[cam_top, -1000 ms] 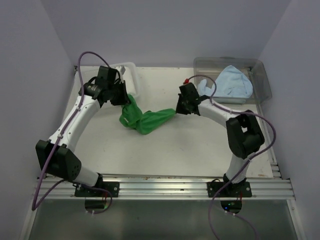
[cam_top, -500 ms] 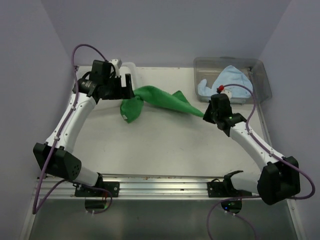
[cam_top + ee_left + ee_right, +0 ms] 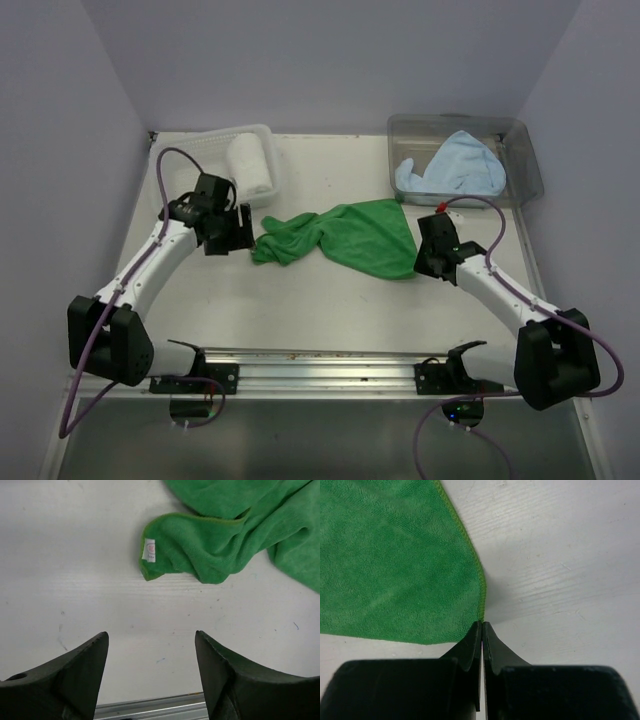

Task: Roll the towels
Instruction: Flatten the towel

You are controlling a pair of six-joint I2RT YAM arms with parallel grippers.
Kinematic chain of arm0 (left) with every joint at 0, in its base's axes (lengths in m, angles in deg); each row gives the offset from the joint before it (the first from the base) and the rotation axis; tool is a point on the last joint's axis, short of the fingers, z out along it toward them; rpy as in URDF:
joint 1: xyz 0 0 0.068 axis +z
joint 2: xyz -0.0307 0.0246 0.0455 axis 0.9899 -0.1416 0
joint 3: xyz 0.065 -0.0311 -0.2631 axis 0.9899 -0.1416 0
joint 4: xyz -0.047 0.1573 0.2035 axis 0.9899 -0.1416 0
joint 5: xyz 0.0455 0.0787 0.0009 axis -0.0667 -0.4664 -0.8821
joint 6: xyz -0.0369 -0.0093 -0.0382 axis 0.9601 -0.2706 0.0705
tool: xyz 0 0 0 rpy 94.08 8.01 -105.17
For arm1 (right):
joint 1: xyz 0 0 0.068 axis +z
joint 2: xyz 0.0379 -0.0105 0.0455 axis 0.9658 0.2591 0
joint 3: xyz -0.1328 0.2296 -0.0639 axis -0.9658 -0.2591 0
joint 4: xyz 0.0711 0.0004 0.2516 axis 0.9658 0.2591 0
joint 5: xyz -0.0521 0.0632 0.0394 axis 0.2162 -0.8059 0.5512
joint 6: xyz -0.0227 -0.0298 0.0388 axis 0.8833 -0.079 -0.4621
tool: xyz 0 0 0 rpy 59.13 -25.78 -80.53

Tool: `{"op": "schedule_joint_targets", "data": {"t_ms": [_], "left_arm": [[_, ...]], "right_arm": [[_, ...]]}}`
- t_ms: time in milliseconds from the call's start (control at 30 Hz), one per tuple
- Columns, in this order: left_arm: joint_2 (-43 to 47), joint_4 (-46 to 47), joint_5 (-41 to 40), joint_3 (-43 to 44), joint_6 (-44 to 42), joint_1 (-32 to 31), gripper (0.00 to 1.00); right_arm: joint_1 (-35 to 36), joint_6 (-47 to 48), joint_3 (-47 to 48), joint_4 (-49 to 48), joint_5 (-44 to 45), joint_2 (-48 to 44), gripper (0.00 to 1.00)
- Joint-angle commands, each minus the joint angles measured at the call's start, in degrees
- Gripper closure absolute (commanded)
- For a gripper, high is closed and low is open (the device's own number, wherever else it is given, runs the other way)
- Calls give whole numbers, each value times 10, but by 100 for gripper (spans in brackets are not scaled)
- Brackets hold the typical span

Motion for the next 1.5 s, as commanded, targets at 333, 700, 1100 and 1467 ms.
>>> {"op": "schedule_joint_targets", "data": {"t_ms": [333, 700, 1100, 1467], "left_arm": [[-63, 233, -59, -148, 151, -1, 34], [-155, 268, -59, -109, 161, -1, 84], [-65, 137, -29, 101, 76, 52, 100], [24, 108, 73, 128, 45, 191, 100]], "right_arm": [[-4, -7, 36, -22, -23, 9, 100], [-4, -6, 30, -19, -19, 7, 100], [-89, 13, 202, -6, -34, 40, 100], [-174, 13, 236, 24, -44, -15, 100]]}}
